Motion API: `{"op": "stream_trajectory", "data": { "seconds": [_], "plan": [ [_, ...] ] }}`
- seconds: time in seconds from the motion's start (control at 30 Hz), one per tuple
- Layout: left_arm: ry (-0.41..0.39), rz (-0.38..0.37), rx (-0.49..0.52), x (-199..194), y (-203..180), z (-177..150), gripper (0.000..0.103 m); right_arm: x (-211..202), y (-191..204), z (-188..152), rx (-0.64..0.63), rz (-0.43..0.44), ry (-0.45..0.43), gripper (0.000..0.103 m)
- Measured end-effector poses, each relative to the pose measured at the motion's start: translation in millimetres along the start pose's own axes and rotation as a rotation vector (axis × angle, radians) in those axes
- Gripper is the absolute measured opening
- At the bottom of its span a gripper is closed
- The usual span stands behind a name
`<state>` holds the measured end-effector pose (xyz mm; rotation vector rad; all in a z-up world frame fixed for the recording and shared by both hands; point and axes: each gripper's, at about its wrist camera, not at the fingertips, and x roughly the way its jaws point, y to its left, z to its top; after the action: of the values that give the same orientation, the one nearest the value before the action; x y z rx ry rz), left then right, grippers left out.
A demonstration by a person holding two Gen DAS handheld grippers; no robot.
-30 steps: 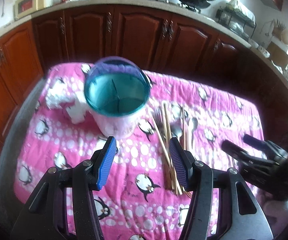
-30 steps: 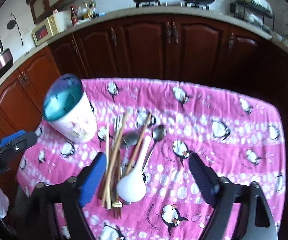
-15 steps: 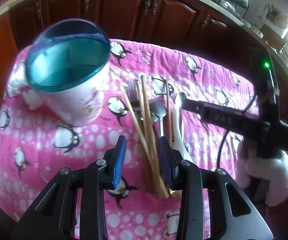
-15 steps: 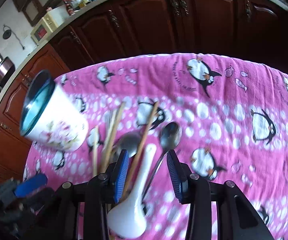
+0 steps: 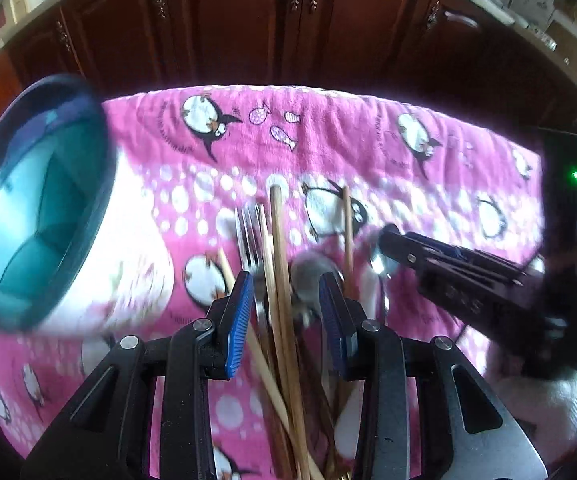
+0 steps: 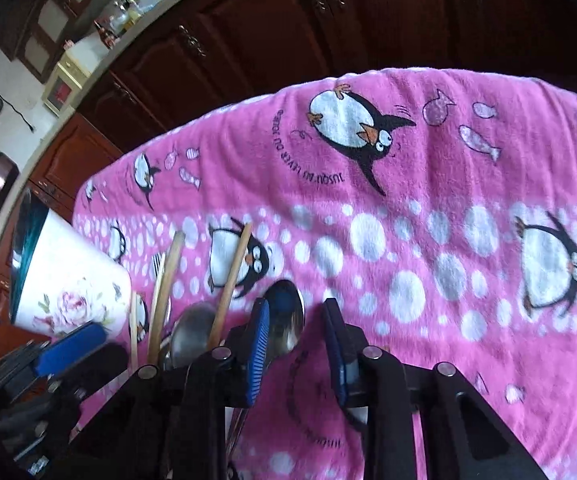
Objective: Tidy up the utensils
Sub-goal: 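Grasp a wooden chopstick with the left tool while the right tool grasps another chopstick, then lift the chopsticks with both tools toward the white utensil holder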
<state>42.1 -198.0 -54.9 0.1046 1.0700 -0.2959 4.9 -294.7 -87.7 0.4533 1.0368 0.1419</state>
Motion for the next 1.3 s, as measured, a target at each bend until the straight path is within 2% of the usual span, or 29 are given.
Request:
{"op": "stream_trajectory", "data": {
  "seconds": [0.1,0.33,0.4,0.43,0.5,0.63,0.67,0.7,0.77,0.93,0.97,1.0,1.07,1.3],
  "plan": [
    [0.01,0.044,0.01,16,-5,15,0.033,3,-6,2,-0.007,0.048,-0.003,0.008],
    [0.044,0.134,0.071,47,-18,41,0.032,-12,-21,-6,-0.011,0.083,-0.031,0.002],
    [0.063,0.151,0.074,59,-17,50,0.02,-19,-29,-9,-0.004,0.09,-0.036,0.002],
    [0.082,0.149,0.071,66,-14,54,0.018,-21,-32,-10,-0.002,0.087,-0.037,0.002],
    [0.107,0.123,0.066,73,-12,60,0.008,-25,-37,-10,0.007,0.087,-0.036,0.002],
    [0.137,0.008,0.033,76,-4,75,0.007,-38,-43,-11,0.004,0.13,-0.075,0.002],
    [0.142,-0.016,0.022,74,-2,83,0.006,-38,-42,-11,0.004,0.149,-0.073,0.008],
    [0.145,-0.039,0.009,66,3,83,0.006,-36,-39,-11,0.005,0.15,-0.061,0.022],
    [0.145,-0.07,-0.01,57,6,92,0.006,-31,-34,-11,-0.01,0.142,-0.044,0.033],
    [0.135,-0.121,-0.041,31,23,86,0.006,-7,-15,-9,-0.068,0.14,-0.001,0.033],
    [0.13,-0.126,-0.041,25,25,84,0.006,-2,-13,-9,-0.081,0.129,0.002,0.026],
    [0.122,-0.132,-0.038,17,26,82,0.006,1,-11,-9,-0.1,0.106,-0.004,0.012],
    [0.107,-0.151,-0.033,5,30,80,0.006,4,-10,-9,-0.099,0.107,-0.005,0.004],
    [0.048,-0.219,-0.055,-32,40,69,0.006,-38,-17,-9,-0.058,0.113,-0.088,0.002]
  ]
}}
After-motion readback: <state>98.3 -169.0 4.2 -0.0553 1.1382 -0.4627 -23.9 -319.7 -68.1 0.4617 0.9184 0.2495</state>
